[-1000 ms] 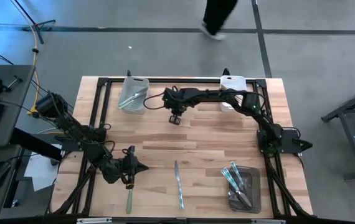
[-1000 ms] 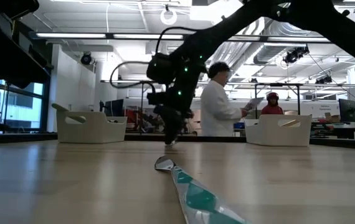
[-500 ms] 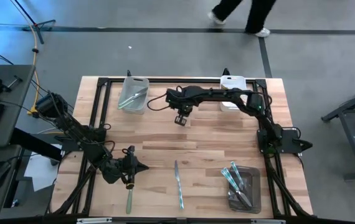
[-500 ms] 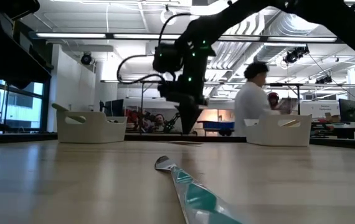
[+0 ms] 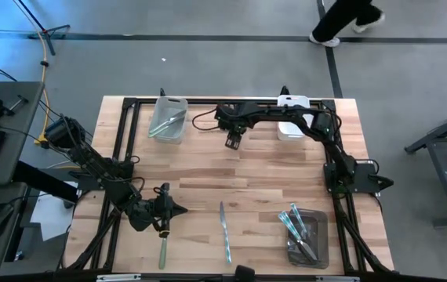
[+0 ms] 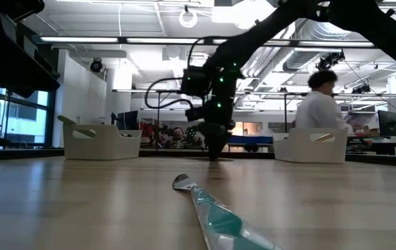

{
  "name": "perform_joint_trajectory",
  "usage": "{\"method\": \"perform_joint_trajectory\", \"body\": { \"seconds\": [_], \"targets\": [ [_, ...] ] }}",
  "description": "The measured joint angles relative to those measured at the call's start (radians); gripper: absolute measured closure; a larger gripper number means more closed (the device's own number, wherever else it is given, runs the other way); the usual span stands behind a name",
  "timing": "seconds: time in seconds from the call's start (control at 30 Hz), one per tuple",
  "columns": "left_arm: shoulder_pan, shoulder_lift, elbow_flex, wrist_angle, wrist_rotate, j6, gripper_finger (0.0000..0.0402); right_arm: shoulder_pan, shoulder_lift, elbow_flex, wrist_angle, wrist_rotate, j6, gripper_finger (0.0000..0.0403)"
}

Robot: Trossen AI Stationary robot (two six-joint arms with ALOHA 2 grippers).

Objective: Sort silverware by color (type)
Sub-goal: Put the golden knife into the white bin

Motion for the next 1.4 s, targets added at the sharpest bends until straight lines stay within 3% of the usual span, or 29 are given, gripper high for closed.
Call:
{"method": "perform_joint_trajectory", "body": {
  "seconds": [0.13,0.37,0.97,1.17,1.4],
  "targets": [
    [0.0,0.0,0.0,0.0,0.0,0.008,0.0401,-0.036,-0.005,-0.032,0.046,-0.03,-0.055,0.0233],
    [0.0,0.0,0.0,0.001,0.0,0.008,0.0401,-0.074,-0.006,-0.033,0.014,-0.177,-0.065,0.0276],
    [0.0,0.0,0.0,0.001,-0.02,0.0,0.0401,-0.011,-0.009,-0.033,-0.153,-0.12,-0.056,0.0397],
    [0.0,0.0,0.0,0.0,-0.02,0.0,0.0401,-0.002,-0.043,-0.044,-0.238,-0.154,-0.036,0.0401],
    [0.0,0.0,0.0,-0.003,-0.024,0.0,0.0401,0.002,-0.176,-0.04,-0.334,-0.153,0.017,0.0402]
  ]
}}
